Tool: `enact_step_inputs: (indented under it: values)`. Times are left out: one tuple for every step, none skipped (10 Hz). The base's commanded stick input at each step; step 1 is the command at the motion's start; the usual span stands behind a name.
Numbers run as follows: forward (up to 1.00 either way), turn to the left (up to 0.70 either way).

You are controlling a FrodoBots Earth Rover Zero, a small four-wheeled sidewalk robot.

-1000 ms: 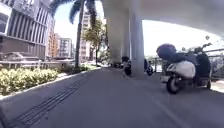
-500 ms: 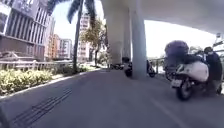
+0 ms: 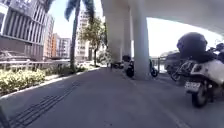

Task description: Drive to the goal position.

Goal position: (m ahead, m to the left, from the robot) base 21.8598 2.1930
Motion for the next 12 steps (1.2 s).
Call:
enact_step_inputs:
  values:
    - [0.7,0.0]
    - [0.7,0.0]
    - [0.7,0.0]
    - [0.7,0.0]
    - [0.7,0.0]
    - [0.7,0.0]
    - [0.7,0.0]
    - [0.7,0.0]
    - [0.7,0.0]
    - [0.7,0.0]
    - [0.7,0.0]
    - [0.7,0.0]
